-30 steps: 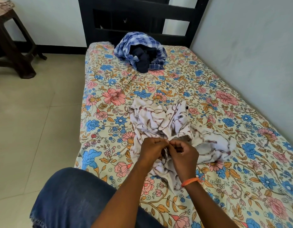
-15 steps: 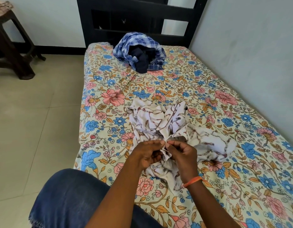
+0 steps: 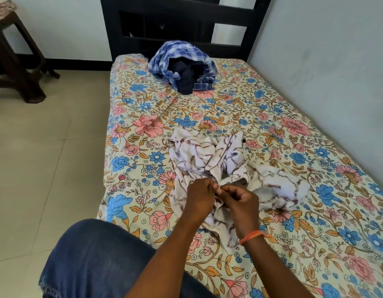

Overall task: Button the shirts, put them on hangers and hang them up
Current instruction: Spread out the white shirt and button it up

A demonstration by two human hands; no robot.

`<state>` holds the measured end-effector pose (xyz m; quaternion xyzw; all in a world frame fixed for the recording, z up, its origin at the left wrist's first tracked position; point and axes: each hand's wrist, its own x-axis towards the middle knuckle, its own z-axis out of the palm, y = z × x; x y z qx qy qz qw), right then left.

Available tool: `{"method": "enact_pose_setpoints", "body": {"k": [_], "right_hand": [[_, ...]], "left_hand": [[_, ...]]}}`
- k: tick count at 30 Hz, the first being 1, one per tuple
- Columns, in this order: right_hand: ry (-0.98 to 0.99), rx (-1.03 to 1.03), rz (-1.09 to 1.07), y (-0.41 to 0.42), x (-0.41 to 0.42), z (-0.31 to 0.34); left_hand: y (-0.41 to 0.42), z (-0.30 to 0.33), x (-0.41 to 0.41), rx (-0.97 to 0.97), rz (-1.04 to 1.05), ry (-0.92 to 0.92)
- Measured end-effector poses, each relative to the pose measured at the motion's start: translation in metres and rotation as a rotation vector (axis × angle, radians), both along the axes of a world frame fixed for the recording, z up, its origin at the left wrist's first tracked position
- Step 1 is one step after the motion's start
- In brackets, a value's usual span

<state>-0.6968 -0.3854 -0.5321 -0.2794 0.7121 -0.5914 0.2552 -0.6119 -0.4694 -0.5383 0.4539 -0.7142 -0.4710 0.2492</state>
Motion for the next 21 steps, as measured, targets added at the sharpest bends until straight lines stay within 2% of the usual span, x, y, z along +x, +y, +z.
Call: {"method": "enact_pose_setpoints", "body": {"k": [3,5,9,13,15,18,19,21], "right_hand": [[-0.010,-0.012,-0.010,-0.001,0.003,0.002],[-0.047,-0.018,-0.020,-0.003,0.004,0.005],[-0.143,-0.039,-0.043,-0.007,0.007,0.009],[-0.128,-0.026,-0.023,-0.007,0.005,0.009],[-0.072,-0.008,-0.015,-0.006,0.004,0.009],[0.019,0.020,-0.020,-0.004,0.001,0.007],[0.084,0.039,-0.022,-0.004,0.001,0.006],[0.309,0.092,-0.034,-0.005,0.002,0.003]], "left_hand": [[-0.001,-0.003,-0.003,-0.043,0.066,-0.098],[-0.001,-0.007,-0.003,0.046,0.099,-0.133],[-0.001,-0.005,0.001,0.257,0.111,0.024],[-0.001,-0.007,0.005,0.351,0.113,0.154],[0.001,-0.005,0.006,0.367,0.127,0.152],[0.006,0.004,0.007,0.476,0.099,0.258],[0.005,0.005,0.007,0.467,0.101,0.241],[0.003,0.002,0.004,0.300,0.110,0.091]]}}
